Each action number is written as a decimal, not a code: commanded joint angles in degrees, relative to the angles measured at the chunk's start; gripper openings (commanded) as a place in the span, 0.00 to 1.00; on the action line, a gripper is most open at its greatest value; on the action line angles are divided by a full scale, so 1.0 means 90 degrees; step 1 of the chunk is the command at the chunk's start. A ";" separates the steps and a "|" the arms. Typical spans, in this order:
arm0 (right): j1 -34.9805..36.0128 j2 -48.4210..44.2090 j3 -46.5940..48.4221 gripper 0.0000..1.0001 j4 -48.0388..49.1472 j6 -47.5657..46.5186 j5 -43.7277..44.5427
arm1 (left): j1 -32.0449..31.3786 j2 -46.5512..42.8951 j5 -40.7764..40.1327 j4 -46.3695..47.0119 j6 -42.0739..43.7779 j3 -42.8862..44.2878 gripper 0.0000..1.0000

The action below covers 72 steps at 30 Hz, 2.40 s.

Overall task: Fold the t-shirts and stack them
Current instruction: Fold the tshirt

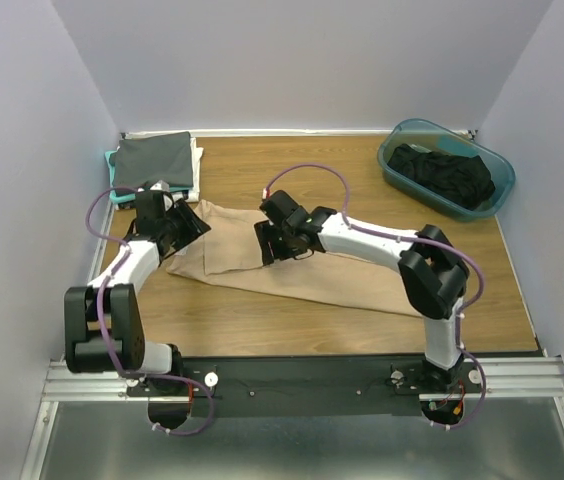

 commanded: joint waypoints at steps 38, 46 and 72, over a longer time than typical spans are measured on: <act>-0.2764 -0.2460 -0.3875 0.70 -0.0196 0.0109 0.0706 | -0.1352 0.3553 0.0107 0.0430 0.0451 0.2566 0.58; -0.2764 -0.2744 -0.2986 0.71 -0.0294 -0.0820 0.0316 | -0.1469 0.2763 -0.0362 -0.0361 0.0657 0.3280 0.59; -0.2764 -0.1806 -0.3572 0.70 0.0341 -0.1172 -0.1159 | -0.1938 0.3230 0.0233 0.0088 0.0070 0.1766 0.61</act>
